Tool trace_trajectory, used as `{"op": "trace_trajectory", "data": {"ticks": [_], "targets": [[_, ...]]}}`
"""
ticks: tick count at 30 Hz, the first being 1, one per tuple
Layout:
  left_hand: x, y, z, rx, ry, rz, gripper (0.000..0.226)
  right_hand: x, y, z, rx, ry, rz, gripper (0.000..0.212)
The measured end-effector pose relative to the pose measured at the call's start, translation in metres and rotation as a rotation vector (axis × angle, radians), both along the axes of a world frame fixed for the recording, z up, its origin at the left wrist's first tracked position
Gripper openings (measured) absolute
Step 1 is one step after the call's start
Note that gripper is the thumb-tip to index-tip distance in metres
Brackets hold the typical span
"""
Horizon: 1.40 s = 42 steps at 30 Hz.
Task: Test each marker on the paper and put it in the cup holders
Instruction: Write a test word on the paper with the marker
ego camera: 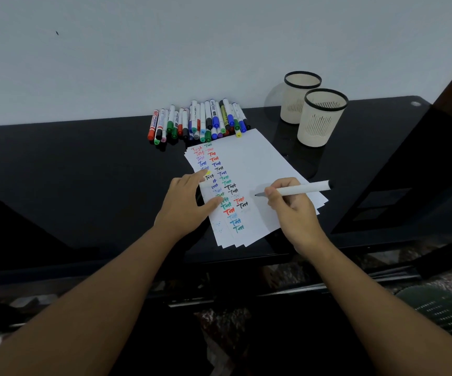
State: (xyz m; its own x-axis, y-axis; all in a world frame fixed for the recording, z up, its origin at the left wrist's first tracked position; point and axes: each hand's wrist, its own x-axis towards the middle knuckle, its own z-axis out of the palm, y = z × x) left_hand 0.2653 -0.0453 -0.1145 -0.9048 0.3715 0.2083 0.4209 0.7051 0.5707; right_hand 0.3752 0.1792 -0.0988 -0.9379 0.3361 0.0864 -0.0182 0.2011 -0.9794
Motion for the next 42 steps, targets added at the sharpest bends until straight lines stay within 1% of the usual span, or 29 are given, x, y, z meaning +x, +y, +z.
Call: {"op": "trace_trajectory", "data": {"ticks": [2,5,7,11,13,15,17,20,22,26,33,42], "targets": [[0.0,0.0,0.0,0.005,-0.005,-0.001,0.076,-0.002,0.0,0.002,-0.07,0.011,0.004,0.01],[-0.001,0.0,0.0,0.014,-0.012,0.003,0.076,-0.007,0.001,0.008,-0.121,0.039,0.033,0.009],[-0.002,0.0,0.001,0.027,-0.011,0.008,0.076,-0.012,0.003,0.014,-0.085,0.043,0.056,0.01],[-0.004,0.0,0.001,0.063,-0.029,0.029,0.074,-0.029,0.01,0.019,0.077,0.016,0.097,0.005],[-0.005,-0.001,0.001,0.055,-0.031,0.036,0.073,-0.035,0.014,0.014,0.117,0.002,0.099,0.007],[-0.006,-0.001,0.001,0.054,-0.024,0.041,0.07,-0.034,0.016,0.007,0.102,-0.014,0.104,0.009],[-0.006,-0.001,0.0,0.062,-0.013,0.049,0.062,-0.032,0.017,0.002,0.073,-0.001,0.13,0.01],[-0.006,0.0,0.0,0.084,-0.001,0.062,0.048,-0.033,0.021,-0.002,0.064,-0.023,0.164,0.024],[-0.006,0.0,-0.001,0.079,0.013,0.07,0.044,-0.035,0.022,-0.002,0.046,-0.034,0.177,0.027],[-0.007,0.001,0.0,0.059,0.023,0.08,0.042,-0.032,0.021,0.001,0.045,-0.03,0.199,0.017],[-0.007,0.0,0.001,0.047,0.029,0.078,0.04,-0.029,0.018,0.003,0.091,0.005,0.198,0.018],[-0.007,-0.001,0.001,0.068,0.04,0.082,0.036,-0.031,0.015,0.001,0.137,-0.03,0.202,0.019]]}}
